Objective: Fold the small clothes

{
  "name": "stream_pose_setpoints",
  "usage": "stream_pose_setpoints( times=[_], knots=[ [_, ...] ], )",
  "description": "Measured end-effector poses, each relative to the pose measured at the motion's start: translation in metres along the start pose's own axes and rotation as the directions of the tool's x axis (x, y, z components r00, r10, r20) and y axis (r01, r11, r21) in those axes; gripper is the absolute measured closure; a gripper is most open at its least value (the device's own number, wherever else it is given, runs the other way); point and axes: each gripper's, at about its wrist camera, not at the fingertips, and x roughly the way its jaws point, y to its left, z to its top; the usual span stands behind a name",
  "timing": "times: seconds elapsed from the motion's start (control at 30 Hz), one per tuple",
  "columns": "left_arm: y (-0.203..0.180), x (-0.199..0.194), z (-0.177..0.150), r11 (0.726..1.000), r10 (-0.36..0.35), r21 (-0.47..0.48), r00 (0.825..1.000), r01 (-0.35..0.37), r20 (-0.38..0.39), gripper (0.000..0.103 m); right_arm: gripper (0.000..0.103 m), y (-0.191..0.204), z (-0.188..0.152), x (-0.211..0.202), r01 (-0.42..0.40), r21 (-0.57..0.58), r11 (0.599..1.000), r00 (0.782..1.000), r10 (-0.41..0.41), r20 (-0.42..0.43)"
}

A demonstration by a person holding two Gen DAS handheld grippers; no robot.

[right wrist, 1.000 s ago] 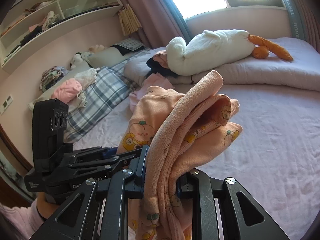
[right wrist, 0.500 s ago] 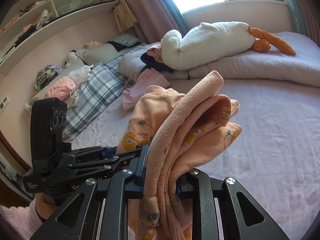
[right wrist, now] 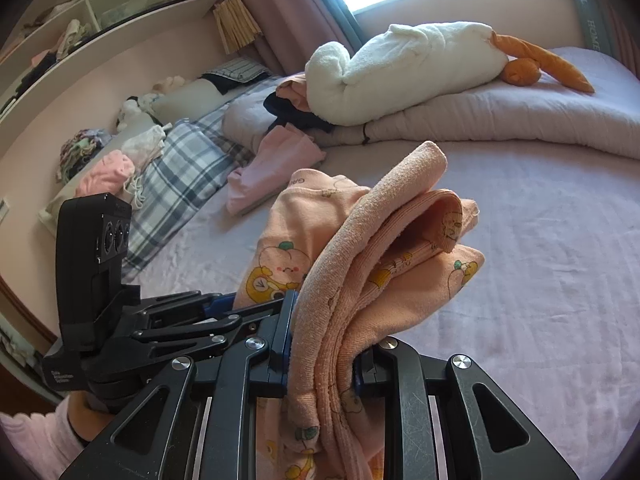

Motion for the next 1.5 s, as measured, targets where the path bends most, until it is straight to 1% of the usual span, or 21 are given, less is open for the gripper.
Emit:
stream_pose_setpoints(
  times=[0.43, 1.13, 1.5],
  knots=[
    [-0.002, 0.023, 0.0, 1.0, 0.005, 0.003, 0.999, -0.005, -0.034, 0.075, 0.08, -0.014, 0.0, 0.017, 0.011, 0.029, 1.0, 1.0, -0.01, -0.027],
    [-0.002, 0.045, 0.008, 1.0, 0.017, 0.002, 0.998, -0.017, -0.067, 0.075, 0.08, -0.024, 0.002, 0.035, 0.021, 0.045, 0.999, 0.998, -0.019, -0.053],
    [0.001, 0.06, 0.008, 1.0, 0.019, -0.001, 0.995, -0.019, -0.096, 0.075, 0.08, -0.036, 0.001, 0.047, 0.03, 0.084, 0.996, 0.997, -0.024, -0.079]
  ],
)
